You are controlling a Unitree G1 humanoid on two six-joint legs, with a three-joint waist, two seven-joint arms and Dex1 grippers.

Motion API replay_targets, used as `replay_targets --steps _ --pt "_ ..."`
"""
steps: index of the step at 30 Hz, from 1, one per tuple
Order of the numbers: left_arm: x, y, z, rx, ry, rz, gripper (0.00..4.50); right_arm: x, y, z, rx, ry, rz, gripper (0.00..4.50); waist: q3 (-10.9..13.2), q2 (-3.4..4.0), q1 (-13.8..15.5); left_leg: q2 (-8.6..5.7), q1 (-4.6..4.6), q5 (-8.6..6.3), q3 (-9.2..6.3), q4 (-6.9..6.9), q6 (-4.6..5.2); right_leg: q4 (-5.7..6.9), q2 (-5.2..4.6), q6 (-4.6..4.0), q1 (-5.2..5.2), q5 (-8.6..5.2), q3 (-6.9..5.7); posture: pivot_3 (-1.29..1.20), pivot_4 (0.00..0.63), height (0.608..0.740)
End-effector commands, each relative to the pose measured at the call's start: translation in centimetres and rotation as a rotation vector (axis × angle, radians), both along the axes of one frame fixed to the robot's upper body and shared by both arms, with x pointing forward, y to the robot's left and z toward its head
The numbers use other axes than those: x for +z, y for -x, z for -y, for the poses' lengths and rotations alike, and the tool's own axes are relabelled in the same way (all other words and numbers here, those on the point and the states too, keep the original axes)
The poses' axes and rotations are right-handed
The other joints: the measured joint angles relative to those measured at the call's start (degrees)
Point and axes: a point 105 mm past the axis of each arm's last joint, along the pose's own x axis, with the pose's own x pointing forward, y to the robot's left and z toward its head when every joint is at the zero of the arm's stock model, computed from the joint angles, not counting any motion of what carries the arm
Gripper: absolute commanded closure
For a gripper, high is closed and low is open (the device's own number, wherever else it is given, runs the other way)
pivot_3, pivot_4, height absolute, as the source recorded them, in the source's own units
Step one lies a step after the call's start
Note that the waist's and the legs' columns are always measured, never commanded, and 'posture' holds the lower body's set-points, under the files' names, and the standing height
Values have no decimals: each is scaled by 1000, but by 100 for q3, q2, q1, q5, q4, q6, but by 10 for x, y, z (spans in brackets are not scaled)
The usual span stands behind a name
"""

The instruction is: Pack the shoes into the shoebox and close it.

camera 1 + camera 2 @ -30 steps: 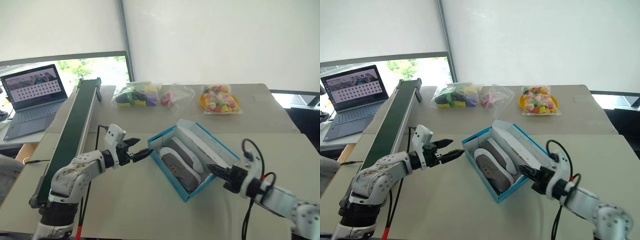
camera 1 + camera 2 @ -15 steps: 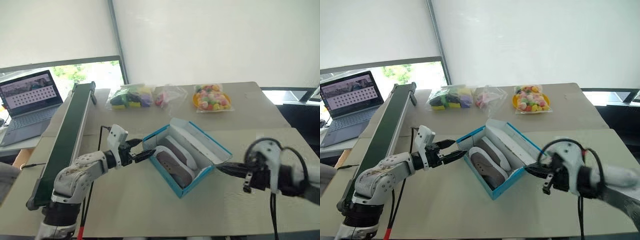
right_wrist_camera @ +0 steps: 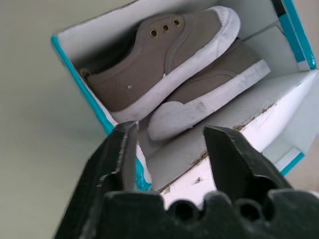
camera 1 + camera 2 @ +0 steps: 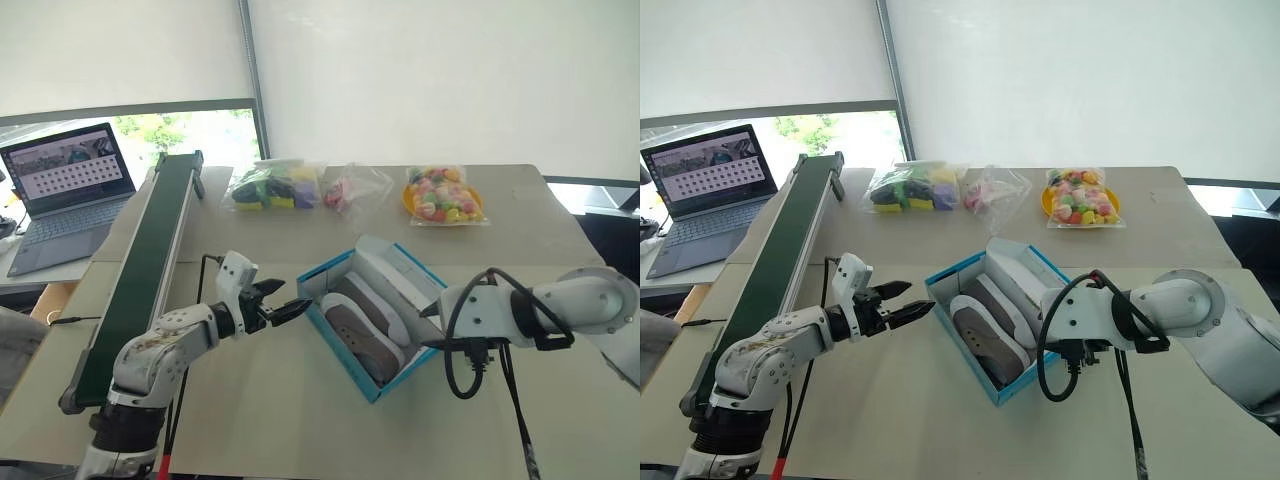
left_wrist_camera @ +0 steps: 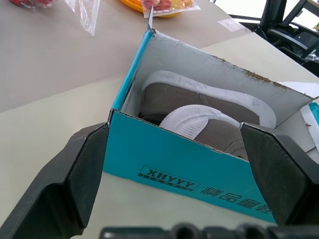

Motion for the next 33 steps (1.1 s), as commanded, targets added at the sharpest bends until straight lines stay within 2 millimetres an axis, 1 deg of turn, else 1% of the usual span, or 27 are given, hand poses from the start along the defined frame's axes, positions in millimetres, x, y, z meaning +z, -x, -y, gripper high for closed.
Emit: replay_targets --steps 1,5,8,12,16,19,24,27,28,30,32,33 --pt "14 1 0 2 12 59 0 -9 6 -2 107 62 -13 1811 2 -3 1 1 0 0 0 0 0 0 -1 1 -1 -1 1 0 150 640" --pt "15 1 -3 18 10 63 0 -24 16 -3 189 108 -57 1811 8 -11 -1 13 1 2 -5 -1 -4 5 -1 -1 0 -1 -1 0 150 640" --pt "15 2 -4 29 11 63 0 -35 12 -8 204 115 -42 1811 14 -22 -18 17 7 3 -6 -1 -4 13 2 -2 5 -1 -2 0 150 640" --pt "15 4 -5 37 12 60 0 -43 7 -17 177 75 -48 1811 18 -28 -23 16 12 4 -3 0 -6 33 5 -3 7 -1 -5 0 150 640" --pt "15 5 -5 44 13 60 0 -50 0 -18 140 66 -49 1811 16 -26 -17 22 19 13 -4 1 -20 36 35 -6 5 1 -1 0 150 640" --pt "16 6 -6 46 11 61 0 -43 5 -16 164 71 -62 1811 12 -20 -7 20 16 24 -4 2 -41 36 35 -6 4 1 -2 0 150 640" --pt "17 4 -8 46 8 62 0 -18 35 -9 273 116 -173 1811 5 -5 -3 19 6 17 -5 3 -29 33 34 -5 -1 0 -6 0 150 640" --pt "17 3 -6 43 10 64 0 3 45 -15 312 81 -203 1811 6 -8 -9 23 8 5 -11 2 -8 29 36 -6 4 0 -8 0 150 640" --pt "17 3 -6 42 10 65 0 8 45 -18 320 69 -197 1811 8 -10 -18 23 6 1 -12 2 -2 29 35 -6 2 0 -7 0 150 640" --pt "18 3 -6 42 11 65 0 11 38 -24 318 56 -153 1811 12 -18 -28 23 0 -7 -12 2 13 29 35 -8 4 -1 -4 0 150 640" --pt "18 3 -6 45 12 65 0 1 19 -26 284 73 -76 1811 13 -21 -34 23 9 -7 -12 0 13 28 35 -8 8 -1 -4 0 150 640" --pt "18 3 -6 46 12 65 0 -3 13 -25 274 85 -54 1811 15 -24 -30 24 22 -7 -12 0 13 29 35 -9 10 0 -4 0 150 640"
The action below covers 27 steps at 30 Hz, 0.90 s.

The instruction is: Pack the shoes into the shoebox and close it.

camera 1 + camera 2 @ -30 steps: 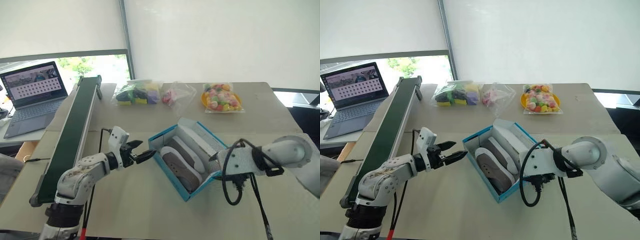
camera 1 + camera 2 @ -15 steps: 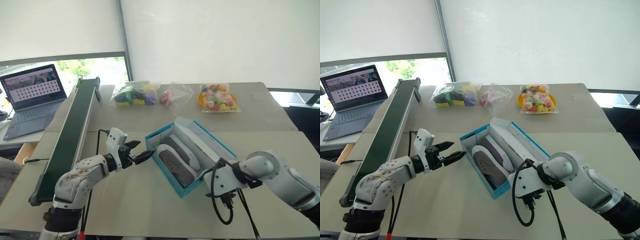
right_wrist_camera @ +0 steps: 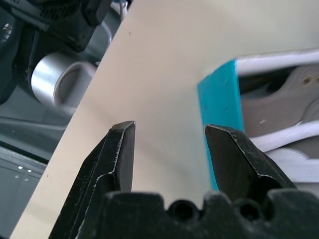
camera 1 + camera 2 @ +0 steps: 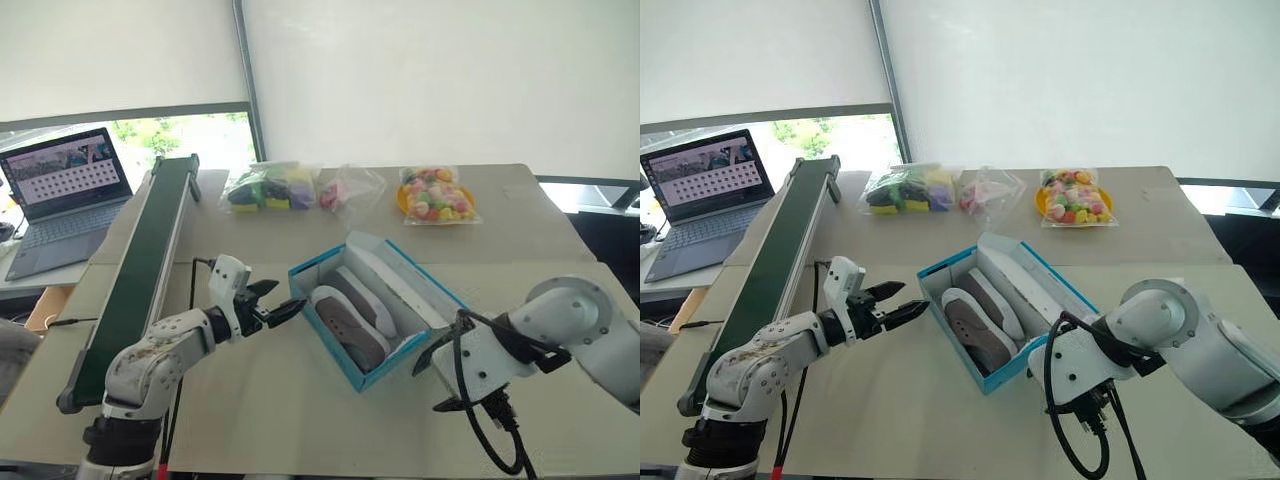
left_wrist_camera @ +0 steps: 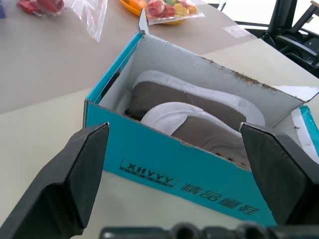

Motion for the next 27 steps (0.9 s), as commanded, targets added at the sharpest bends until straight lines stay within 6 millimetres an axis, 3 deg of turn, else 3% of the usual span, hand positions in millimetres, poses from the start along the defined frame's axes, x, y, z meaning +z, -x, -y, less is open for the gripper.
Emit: replay_targets --steps 1,6,12,19,23,27 --pt "11 0 0 -1 10 38 0 -14 -27 2 -45 38 118 1811 2 -5 19 0 5 2 0 -2 -3 1 0 0 2 0 0 0 150 640" --pt "11 2 -4 16 5 41 0 -23 -48 5 -90 67 158 1811 -4 6 29 -2 2 33 4 -1 -58 8 3 -1 -5 1 3 0 150 640" --pt "11 3 -7 32 6 39 0 -44 -57 12 -98 113 160 1811 -19 25 29 -3 -13 33 3 1 -58 7 0 -1 -12 1 3 0 150 640" --pt "11 4 -9 44 3 39 0 -58 -51 13 -98 130 104 1811 -19 25 29 -4 -19 32 3 2 -56 6 0 -1 -15 0 3 0 150 640" --pt "11 4 -9 48 5 38 0 -60 -47 4 -104 97 82 2817 -16 19 21 -1 -13 31 1 2 -54 9 6 -1 -11 0 2 0 150 640" --pt "11 4 -9 52 6 39 0 -59 -49 -6 -173 36 65 4182 -21 21 23 1 -10 32 -2 2 -55 12 8 -2 -9 0 2 0 150 640"
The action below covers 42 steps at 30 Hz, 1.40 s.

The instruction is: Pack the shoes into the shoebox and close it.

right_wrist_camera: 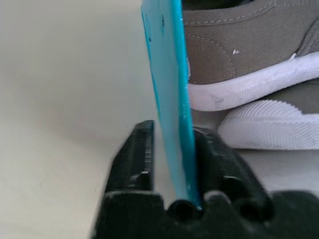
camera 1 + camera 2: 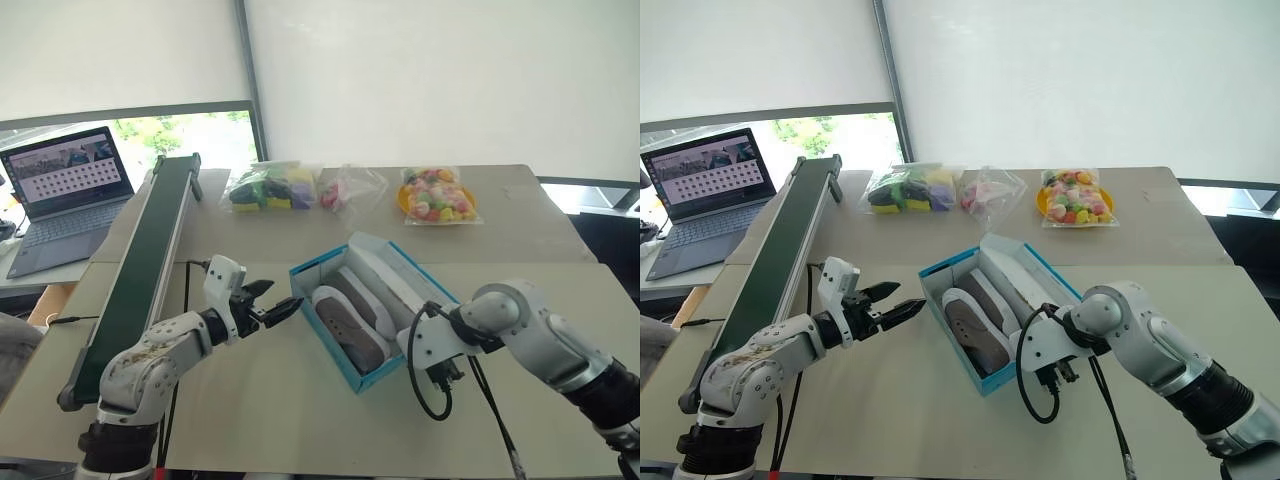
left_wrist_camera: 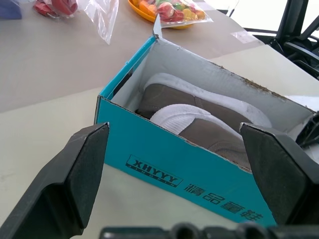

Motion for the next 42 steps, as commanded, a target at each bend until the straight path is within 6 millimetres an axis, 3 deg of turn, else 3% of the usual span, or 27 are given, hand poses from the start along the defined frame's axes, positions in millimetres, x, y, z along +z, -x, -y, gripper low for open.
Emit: replay_targets --steps 1,4,6,11,15,20,25,28,35,40,42 --pt "11 0 -3 10 1 43 0 6 -4 -15 -77 -88 11 4446 -6 -5 -8 0 1 0 0 0 0 0 1 0 0 0 0 0 150 640" --pt "11 0 -3 10 1 43 0 6 -7 -23 -152 -143 -3 4446 -15 -17 -30 2 4 0 -1 0 -1 0 3 -1 0 0 3 0 150 640" --pt "11 0 -2 8 2 42 0 4 -21 -28 -310 -194 12 4446 -20 -26 -48 1 6 0 -1 -1 0 0 3 -1 0 0 3 0 150 640" --pt "11 1 -1 5 3 42 0 -5 -36 -23 -524 -207 21 4446 -24 -33 -71 0 23 -3 -14 -7 5 3 5 -14 5 5 9 0 150 640" --pt "11 1 -1 3 4 41 0 -10 -51 -17 -606 -217 80 4446 -25 -33 -75 -3 36 -14 -16 -7 25 4 10 -19 15 10 7 0 150 640" --pt "11 1 0 -1 5 39 0 -2 -52 -24 -570 -277 136 4446 -27 -33 -75 -3 44 -12 -16 -7 23 8 14 -21 18 13 6 0 150 640" --pt "10 0 1 -5 6 37 0 4 -51 -22 -561 -291 150 2839 -27 -33 -76 -4 36 4 -16 -7 -5 9 14 -21 6 13 6 0 150 640" --pt "10 0 2 -8 8 36 0 18 -54 -23 -567 -324 195 1824 -27 -32 -74 -8 30 4 -15 -6 -6 8 10 -20 3 13 6 0 150 640" --pt "8 -1 1 -7 10 35 0 73 -24 -30 -498 -461 79 1824 -24 -31 -63 -9 3 -1 -17 -4 1 1 7 -17 -13 11 0 0 150 640" --pt "7 -2 1 -11 10 32 0 107 6 -34 -508 -604 -134 1824 -24 -30 -58 -4 3 -29 -23 -7 51 -2 11 -18 -10 10 -4 0 150 640" --pt "7 -2 1 -11 10 32 0 105 4 -31 -605 -656 -193 2335 -24 -30 -46 -4 13 -30 -27 -7 54 -3 10 -18 1 10 -6 0 150 640"
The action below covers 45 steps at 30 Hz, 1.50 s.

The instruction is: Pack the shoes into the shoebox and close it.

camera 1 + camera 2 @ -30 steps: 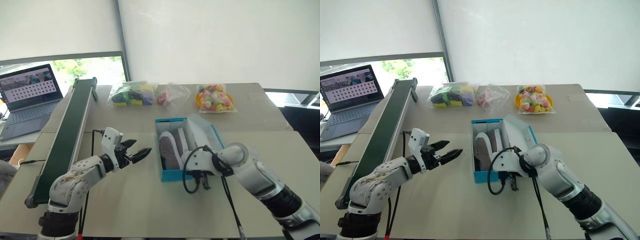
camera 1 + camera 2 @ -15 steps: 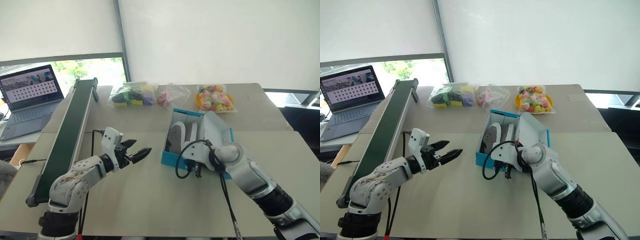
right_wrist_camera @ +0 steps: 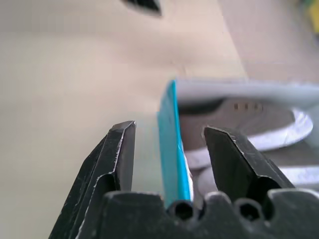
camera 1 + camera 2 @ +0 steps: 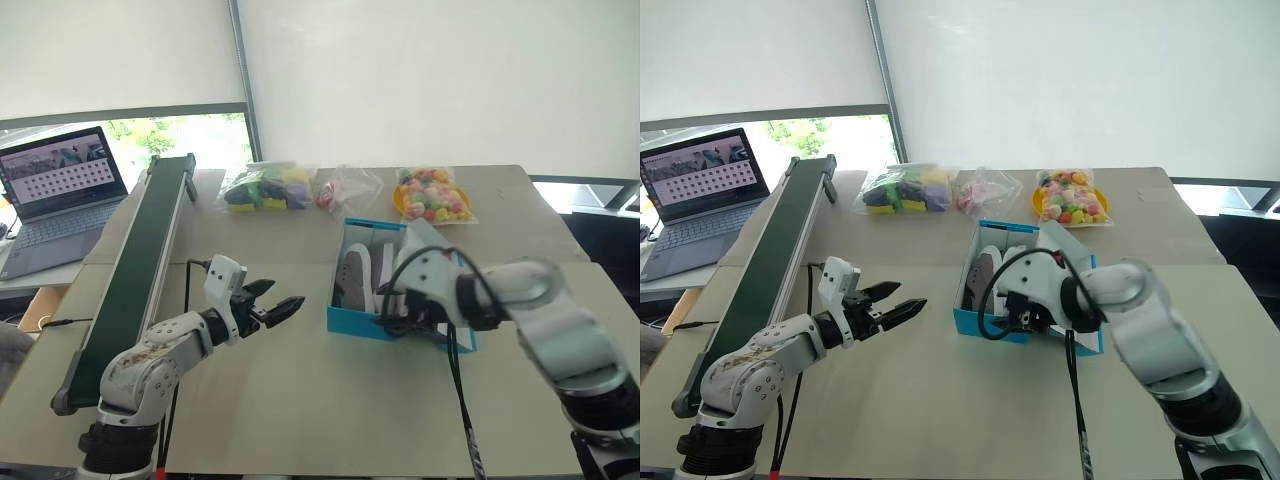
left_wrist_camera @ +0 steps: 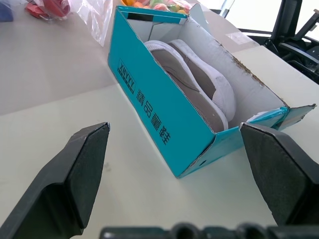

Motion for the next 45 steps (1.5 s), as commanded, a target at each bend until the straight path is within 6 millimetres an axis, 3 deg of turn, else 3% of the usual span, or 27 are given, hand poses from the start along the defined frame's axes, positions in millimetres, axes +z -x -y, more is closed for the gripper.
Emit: replay_targets --steps 1,4,7,12,17,21,25,27,34,40,45 --pt "8 -3 0 -7 7 35 0 -2 5 4 -110 -116 -124 2572 0 0 11 0 5 -1 -1 -1 2 0 -1 0 4 0 0 0 150 640" --pt "8 -3 0 -10 7 34 0 -28 14 4 -207 -251 -318 3576 -2 0 43 -2 6 -1 0 -5 2 1 -4 -1 3 0 5 0 150 640" --pt "7 -4 1 -13 8 31 0 -70 28 10 -318 -236 -441 4439 -10 19 78 -2 2 3 -6 -7 -5 7 -6 -3 -5 0 13 0 150 640" --pt "6 -6 0 -14 9 26 0 -112 41 29 -517 -197 -524 4439 -13 22 46 -23 -9 13 -1 -4 -23 6 -18 1 -12 0 18 0 150 640" --pt "7 -7 0 -22 8 27 0 -135 33 49 -792 -191 -531 4439 -9 15 25 -18 7 -2 4 -3 2 4 -9 7 0 -2 20 0 150 640" --pt "8 -9 1 -28 12 26 0 -171 42 80 -1161 -238 -602 4439 -12 20 73 4 20 1 -10 -8 -1 14 21 -4 5 -7 11 0 150 640" --pt "7 -10 3 -46 11 20 0 -188 48 77 -1379 -441 -709 4439 -18 20 19 2 27 2 -12 -11 -4 30 24 -6 2 -8 21 0 150 640" --pt "8 -11 4 -52 11 21 0 -189 43 79 -1491 -597 -724 4439 -22 25 -32 -3 36 0 -12 -13 -1 29 26 -6 5 -7 30 0 150 640" --pt "10 -12 6 -71 8 22 0 -174 10 56 -1461 -1113 -814 4439 -25 42 -5 -51 41 -1 -16 -5 2 27 12 12 5 1 20 0 150 640" --pt "11 -14 5 -77 1 25 0 -183 -7 51 -1457 -1200 -863 4439 -27 41 -107 -20 29 -11 -10 -4 19 75 14 -2 -17 -14 29 0 150 640" --pt "13 -15 4 -78 -3 27 0 -190 -14 34 -1407 -1216 -991 4439 -28 8 -262 -17 31 -39 -4 5 69 70 26 -5 4 -16 30 0 150 640"
